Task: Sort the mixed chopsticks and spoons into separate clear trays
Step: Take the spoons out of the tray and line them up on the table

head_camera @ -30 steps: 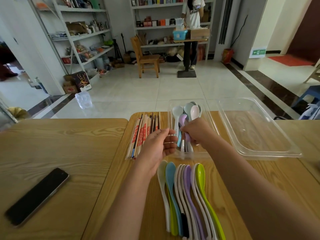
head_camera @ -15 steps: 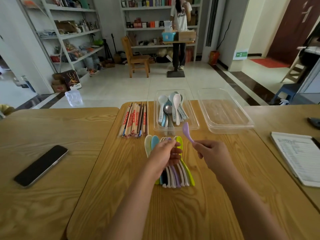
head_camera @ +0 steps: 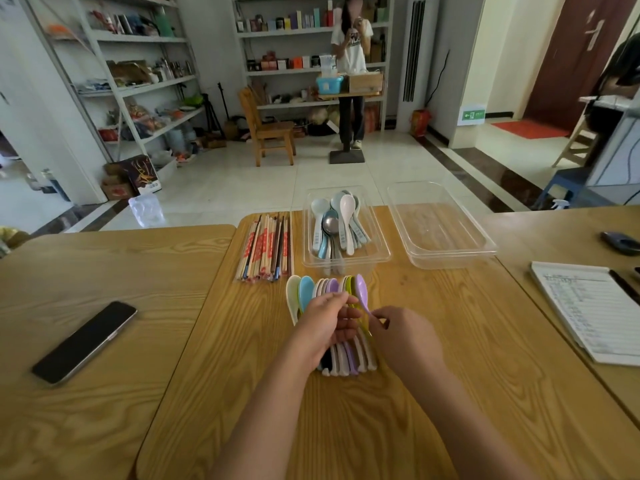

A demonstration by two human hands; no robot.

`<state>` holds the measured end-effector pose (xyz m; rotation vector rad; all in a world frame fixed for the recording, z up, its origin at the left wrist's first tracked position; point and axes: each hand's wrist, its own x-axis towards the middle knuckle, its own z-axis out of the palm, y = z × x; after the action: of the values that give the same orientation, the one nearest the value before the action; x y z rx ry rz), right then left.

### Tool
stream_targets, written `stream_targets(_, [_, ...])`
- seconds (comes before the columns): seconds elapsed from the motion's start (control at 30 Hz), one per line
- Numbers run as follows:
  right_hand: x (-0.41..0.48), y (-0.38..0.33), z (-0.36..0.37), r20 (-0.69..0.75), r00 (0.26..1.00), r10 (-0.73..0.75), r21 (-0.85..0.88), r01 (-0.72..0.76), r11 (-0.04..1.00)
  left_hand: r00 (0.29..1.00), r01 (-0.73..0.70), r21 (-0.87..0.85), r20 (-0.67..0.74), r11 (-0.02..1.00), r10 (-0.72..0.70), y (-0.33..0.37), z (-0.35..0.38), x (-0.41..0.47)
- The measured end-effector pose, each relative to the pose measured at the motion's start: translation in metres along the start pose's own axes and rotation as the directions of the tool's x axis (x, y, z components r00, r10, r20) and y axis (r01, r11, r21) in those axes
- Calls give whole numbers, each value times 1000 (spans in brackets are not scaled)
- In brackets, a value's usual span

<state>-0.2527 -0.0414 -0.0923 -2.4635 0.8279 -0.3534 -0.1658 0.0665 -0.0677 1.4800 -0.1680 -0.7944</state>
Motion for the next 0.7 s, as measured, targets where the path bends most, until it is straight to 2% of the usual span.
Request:
stream_targets(0.1, [0, 2, 15, 19, 999, -38, -48, 39, 998, 1000, 9, -9, -3, 1000, -9, 0, -2, 2])
stream_targets(0.3, [5, 3, 23, 84, 996, -13, -8, 14, 1000, 1000, 22, -5, 10, 1000, -22, 1, -8, 5])
stream_targets(0.5, [18, -1, 0, 212, 977, 32, 118, -58, 991, 999, 28, 22, 28, 999, -29, 4, -13, 6])
stream_targets(0.7, [16, -10, 13, 228, 973, 41, 233, -95, 968, 1000, 12, 76, 16, 997, -13, 6, -17, 9])
